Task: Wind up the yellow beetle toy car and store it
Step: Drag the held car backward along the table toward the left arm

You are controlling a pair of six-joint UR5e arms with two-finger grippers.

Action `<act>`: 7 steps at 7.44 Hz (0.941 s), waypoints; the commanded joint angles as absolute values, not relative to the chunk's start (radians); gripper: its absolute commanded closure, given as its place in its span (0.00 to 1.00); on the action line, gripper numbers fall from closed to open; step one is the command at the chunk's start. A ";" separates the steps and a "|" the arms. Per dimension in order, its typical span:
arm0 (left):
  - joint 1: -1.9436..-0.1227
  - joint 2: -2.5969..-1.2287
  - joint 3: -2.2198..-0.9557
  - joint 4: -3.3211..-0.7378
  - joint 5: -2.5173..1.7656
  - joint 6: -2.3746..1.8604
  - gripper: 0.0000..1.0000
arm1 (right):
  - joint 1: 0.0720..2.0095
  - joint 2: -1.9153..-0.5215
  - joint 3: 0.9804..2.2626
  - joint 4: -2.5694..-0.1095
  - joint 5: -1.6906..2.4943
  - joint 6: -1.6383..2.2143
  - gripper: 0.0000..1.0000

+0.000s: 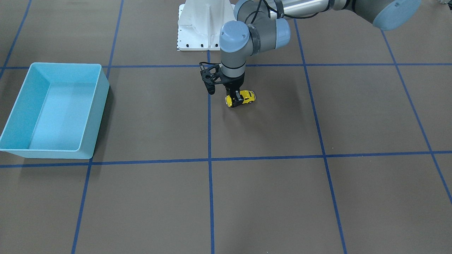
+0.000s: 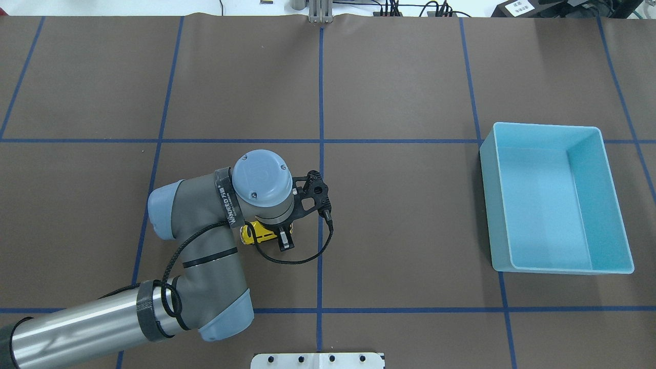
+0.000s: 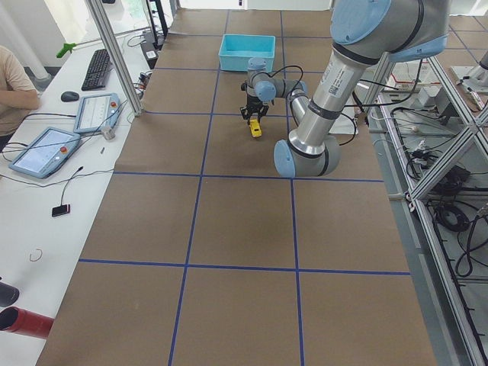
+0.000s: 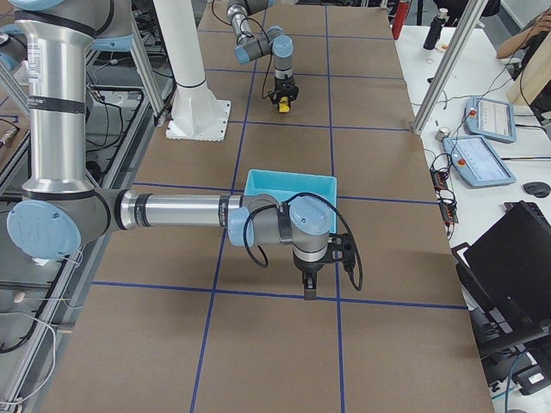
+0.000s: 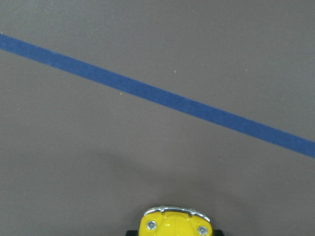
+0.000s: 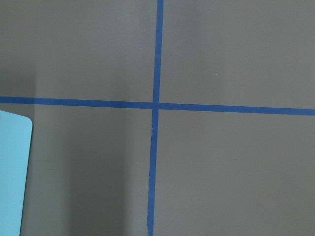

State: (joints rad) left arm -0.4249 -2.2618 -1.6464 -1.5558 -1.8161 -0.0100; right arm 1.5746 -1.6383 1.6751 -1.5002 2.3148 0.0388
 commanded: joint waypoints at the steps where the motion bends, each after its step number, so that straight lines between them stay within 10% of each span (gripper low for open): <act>1: -0.442 -2.188 -1.765 -1.534 -1.816 0.008 0.97 | 1.583 -1.638 1.675 -1.500 2.315 0.038 0.00; 7: -0.589 -1.935 -1.966 -1.555 -1.906 0.314 0.98 | 1.603 -1.640 1.674 -1.500 2.318 0.038 0.00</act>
